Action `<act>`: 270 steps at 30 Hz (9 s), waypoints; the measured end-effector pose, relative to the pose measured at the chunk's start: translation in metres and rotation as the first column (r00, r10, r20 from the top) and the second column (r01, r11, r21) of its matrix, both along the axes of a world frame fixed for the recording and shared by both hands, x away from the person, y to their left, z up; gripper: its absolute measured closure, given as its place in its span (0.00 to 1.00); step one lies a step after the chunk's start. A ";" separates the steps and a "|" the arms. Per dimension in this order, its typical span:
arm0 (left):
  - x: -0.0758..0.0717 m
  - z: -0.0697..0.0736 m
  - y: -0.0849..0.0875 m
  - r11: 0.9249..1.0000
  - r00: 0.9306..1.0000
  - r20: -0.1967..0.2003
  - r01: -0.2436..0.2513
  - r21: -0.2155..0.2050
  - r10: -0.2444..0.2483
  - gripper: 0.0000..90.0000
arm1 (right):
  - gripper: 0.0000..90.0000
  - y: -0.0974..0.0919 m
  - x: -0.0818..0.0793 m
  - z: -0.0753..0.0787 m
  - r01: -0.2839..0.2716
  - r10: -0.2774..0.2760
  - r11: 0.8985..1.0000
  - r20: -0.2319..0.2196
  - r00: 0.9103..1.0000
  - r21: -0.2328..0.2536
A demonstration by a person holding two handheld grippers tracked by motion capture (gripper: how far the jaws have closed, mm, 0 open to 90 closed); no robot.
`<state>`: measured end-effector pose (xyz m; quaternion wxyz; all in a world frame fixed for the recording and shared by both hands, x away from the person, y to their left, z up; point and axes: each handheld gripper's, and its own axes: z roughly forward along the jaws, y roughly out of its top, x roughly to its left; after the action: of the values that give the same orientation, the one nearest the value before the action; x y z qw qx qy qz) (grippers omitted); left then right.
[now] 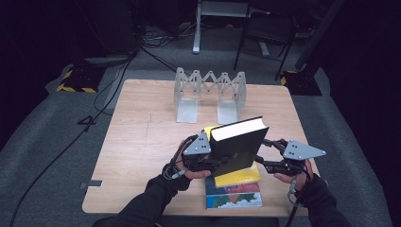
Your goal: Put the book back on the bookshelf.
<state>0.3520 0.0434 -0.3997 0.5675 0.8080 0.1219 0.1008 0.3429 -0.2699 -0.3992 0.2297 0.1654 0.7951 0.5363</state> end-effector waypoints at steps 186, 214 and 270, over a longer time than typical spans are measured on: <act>0.123 -0.003 0.085 0.627 0.628 0.015 -0.774 -0.088 0.778 0.53 | 0.43 -0.068 0.014 -0.063 0.231 -0.271 0.954 -0.218 0.938 -0.192; 0.100 -0.050 0.097 0.628 0.630 -0.048 -0.777 -0.045 0.775 0.40 | 0.42 -0.070 0.014 -0.064 0.239 -0.282 0.950 -0.220 0.934 -0.202; 0.090 -0.058 0.088 0.658 0.669 -0.012 -0.728 0.191 0.744 0.51 | 0.42 -0.066 0.013 -0.067 0.218 -0.265 0.952 -0.224 0.938 -0.214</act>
<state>0.4418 0.1318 -0.4579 0.4010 0.7384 0.4545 0.2957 0.3559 -0.3362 -0.4658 0.2064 0.3063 0.8377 0.4023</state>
